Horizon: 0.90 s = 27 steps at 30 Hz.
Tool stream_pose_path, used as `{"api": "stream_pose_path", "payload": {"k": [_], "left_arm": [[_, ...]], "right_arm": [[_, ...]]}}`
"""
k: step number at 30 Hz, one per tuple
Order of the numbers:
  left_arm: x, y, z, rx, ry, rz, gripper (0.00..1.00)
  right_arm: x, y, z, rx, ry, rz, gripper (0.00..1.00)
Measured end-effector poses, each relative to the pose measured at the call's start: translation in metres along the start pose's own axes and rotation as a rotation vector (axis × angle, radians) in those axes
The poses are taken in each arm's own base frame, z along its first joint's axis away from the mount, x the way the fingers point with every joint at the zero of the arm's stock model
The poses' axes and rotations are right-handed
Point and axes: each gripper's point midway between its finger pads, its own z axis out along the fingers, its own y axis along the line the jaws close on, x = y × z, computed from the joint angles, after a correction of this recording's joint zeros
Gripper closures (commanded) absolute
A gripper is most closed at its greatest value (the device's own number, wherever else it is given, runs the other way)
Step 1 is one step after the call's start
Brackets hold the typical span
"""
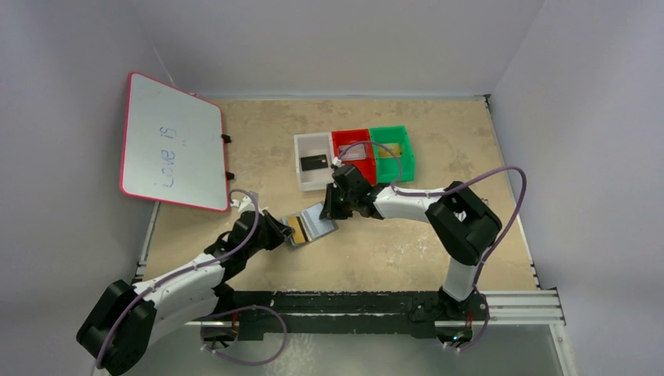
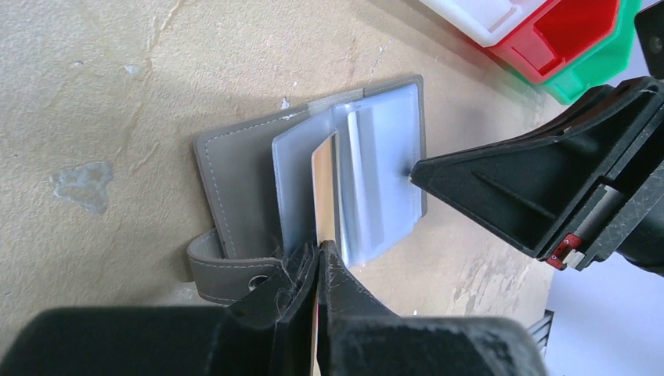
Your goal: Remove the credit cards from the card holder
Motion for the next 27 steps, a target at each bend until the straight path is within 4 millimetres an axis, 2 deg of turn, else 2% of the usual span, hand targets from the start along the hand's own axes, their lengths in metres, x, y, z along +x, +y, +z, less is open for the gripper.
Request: {"api": "stream_pose_path", "payload": {"k": [6, 13, 17, 20, 27], "left_arm": [[-0.007, -0.012, -0.003, -0.001, 0.008, 0.051, 1.00], [-0.020, -0.042, -0.008, 0.069, -0.011, 0.086, 1.00], [-0.022, -0.050, -0.011, 0.097, -0.015, 0.099, 1.00], [-0.023, -0.053, -0.014, 0.113, -0.019, 0.098, 1.00], [-0.027, -0.063, -0.019, 0.155, -0.032, 0.097, 1.00]], "right_arm": [[-0.004, 0.004, -0.009, -0.016, -0.010, -0.024, 0.74], [-0.027, 0.033, -0.038, -0.111, -0.090, -0.045, 0.66], [-0.032, 0.042, -0.043, -0.152, -0.106, -0.043, 0.60], [-0.031, 0.039, -0.045, -0.179, -0.107, -0.028, 0.56], [-0.035, 0.014, -0.053, -0.230, -0.116, 0.060, 0.45]]}}
